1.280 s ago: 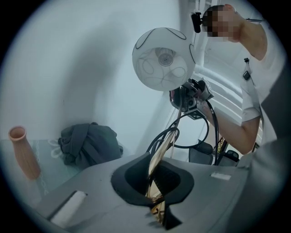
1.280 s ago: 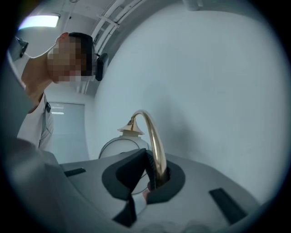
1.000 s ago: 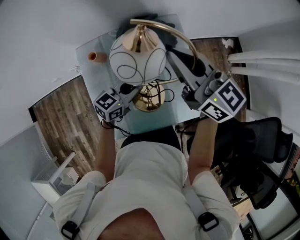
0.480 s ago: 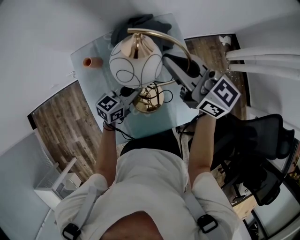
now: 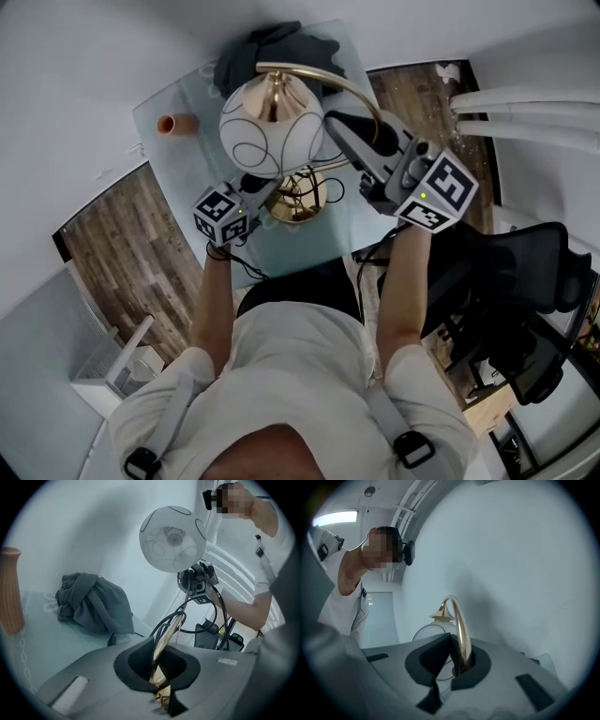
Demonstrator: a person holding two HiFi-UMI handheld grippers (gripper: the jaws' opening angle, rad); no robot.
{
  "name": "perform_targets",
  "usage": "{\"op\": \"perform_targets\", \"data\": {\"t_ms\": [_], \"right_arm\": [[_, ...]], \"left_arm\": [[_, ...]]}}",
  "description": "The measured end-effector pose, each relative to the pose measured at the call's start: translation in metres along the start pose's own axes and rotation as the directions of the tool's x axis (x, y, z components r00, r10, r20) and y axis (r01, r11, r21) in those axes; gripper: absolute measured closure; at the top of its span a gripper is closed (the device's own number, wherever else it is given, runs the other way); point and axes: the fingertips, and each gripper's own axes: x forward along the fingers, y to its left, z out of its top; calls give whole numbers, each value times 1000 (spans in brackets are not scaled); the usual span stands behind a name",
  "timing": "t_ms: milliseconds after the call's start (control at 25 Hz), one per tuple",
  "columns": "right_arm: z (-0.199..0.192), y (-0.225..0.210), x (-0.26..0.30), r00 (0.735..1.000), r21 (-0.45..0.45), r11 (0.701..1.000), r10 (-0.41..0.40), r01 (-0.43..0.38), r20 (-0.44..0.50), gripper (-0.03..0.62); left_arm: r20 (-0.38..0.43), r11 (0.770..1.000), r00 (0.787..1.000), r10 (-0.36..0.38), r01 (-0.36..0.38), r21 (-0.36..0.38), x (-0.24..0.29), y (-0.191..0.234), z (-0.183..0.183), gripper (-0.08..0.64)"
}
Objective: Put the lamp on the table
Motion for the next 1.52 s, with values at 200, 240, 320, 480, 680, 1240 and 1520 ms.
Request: {"op": "perform_targets", "data": {"t_ms": [200,240,320,480,680,1240,1520], "right_arm": [[-2,0,-3,1000,-1,1000,15,-15,10,591],[-2,1,-3,1000,-2,1000,16,-16,12,591],[-3,2,-1,1000,-1,1000,19,-19,13,591],[-3,3,2,1000,20,1000,18,-19,18,591],[2,-3,-2,998,102,995,-9,3,59,591],[3,-5,-9,992,204,979,-43,18,117,591],[2,-6,-8,993,195,981,-36,14,111,591]], "left_arm": [[2,1000,1000,-6,6,1,2,0,-2,549],[4,1000,1000,-7,7,1,1,0,-2,549],[8,1000,1000,-5,5,2,0,1,-4,549],[16,1000,1000,-6,6,-2,-2,3,-5,549],[19,1000,1000,-8,8,-6,-2,2,-4,549],[10,1000,1000,23,-23,7,-5,4,-8,549],[19,1000,1000,17,-17,5,-7,2,-5,419]]}}
